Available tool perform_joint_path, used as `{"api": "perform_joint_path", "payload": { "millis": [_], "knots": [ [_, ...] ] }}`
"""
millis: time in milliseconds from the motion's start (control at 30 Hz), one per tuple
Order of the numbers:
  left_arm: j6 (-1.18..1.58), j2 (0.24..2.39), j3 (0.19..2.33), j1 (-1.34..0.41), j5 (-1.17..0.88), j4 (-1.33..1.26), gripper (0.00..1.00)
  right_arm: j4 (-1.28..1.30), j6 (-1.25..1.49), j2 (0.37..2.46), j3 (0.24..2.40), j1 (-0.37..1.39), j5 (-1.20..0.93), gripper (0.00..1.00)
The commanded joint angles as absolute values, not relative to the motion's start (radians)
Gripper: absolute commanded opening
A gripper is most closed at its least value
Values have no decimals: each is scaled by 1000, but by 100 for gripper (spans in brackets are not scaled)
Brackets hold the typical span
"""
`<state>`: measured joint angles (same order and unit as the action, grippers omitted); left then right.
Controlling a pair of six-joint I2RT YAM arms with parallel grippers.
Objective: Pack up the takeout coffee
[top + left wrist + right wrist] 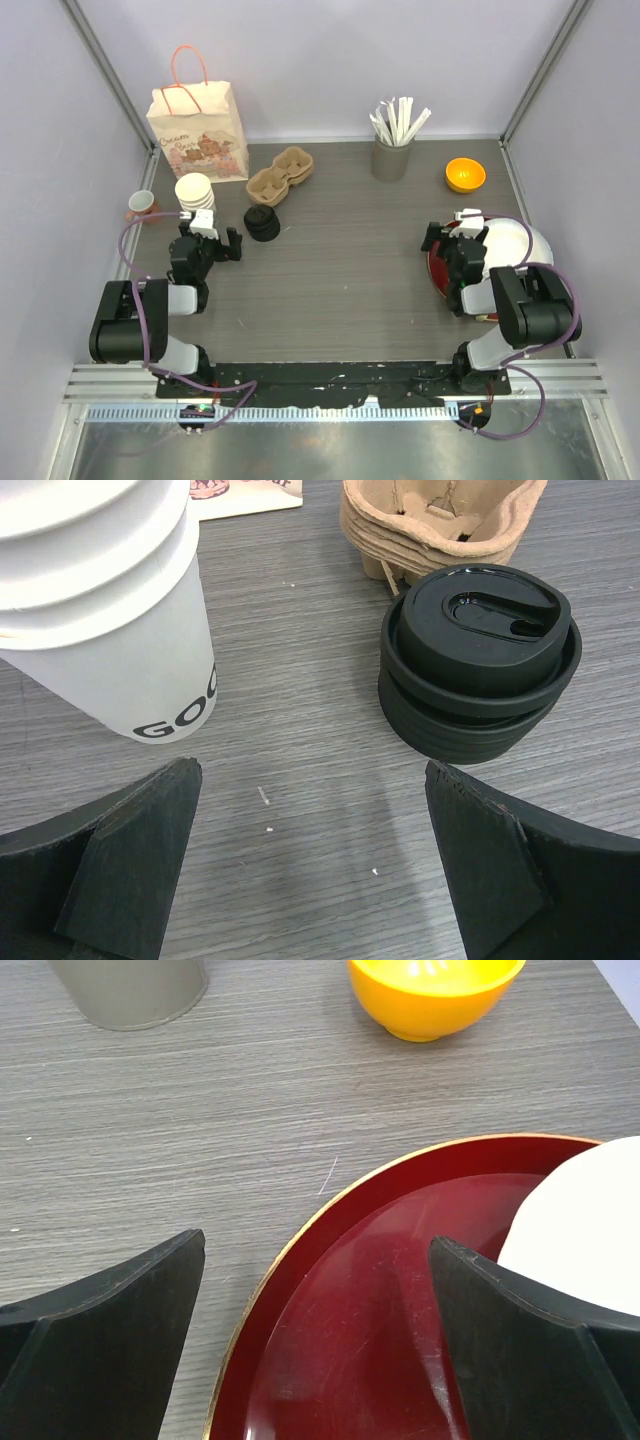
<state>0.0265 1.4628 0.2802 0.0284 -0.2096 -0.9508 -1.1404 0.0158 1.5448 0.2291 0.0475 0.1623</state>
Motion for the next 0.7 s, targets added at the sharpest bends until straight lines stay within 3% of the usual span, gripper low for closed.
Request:
{"api": "perform_joint_path", "payload": {
  "millis": [0,267,467,667],
  "knots": [
    [29,1453,307,34,-222,-979,100,-1148,6,1441,218,44,140,99],
    [44,1430,275,34,-212,-1041,100,-855,38,1235,311,45,143,98],
    [-25,1165,314,37,-431,-757,100,-721,106,1151,392,48,26,93],
    [41,901,486,35,-451,-310,100,-484,118,1103,549,61,23,93]
  ]
}}
